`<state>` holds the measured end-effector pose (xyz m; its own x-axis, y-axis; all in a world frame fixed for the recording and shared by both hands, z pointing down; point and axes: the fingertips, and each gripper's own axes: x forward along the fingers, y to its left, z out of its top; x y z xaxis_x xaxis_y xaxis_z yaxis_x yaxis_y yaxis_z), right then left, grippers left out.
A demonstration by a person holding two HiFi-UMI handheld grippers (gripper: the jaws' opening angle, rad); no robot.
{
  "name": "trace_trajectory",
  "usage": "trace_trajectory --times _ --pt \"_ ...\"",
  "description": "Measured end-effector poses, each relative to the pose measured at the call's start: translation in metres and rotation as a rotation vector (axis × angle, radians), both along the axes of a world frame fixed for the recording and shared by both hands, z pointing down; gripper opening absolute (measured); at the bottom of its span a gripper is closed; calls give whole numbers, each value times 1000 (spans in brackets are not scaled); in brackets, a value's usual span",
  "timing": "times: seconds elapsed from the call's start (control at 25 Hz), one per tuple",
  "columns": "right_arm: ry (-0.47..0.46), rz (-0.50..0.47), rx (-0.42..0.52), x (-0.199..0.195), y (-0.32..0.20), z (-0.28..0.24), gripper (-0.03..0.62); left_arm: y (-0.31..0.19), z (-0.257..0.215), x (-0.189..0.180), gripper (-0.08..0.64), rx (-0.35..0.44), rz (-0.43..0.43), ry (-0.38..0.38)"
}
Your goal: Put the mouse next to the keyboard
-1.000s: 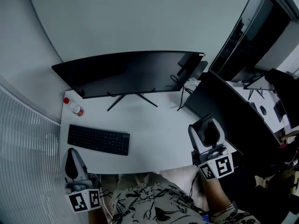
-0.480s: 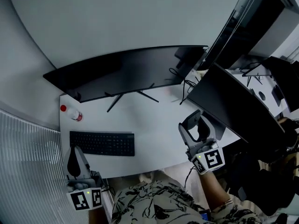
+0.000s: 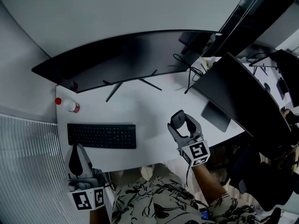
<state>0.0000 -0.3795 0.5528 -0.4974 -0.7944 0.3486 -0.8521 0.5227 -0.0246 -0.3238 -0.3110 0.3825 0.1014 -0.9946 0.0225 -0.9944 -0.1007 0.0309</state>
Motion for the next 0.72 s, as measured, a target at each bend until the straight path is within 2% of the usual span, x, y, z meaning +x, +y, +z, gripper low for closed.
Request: trace_trajectory --times 0.32,0.72 --pt "48 -73 -121 -31 0 73 299 -5 18 4 3 -36 3 1" --pt "131 -146 -330 -56 17 153 299 -6 32 -4 5 -56 -14 10"
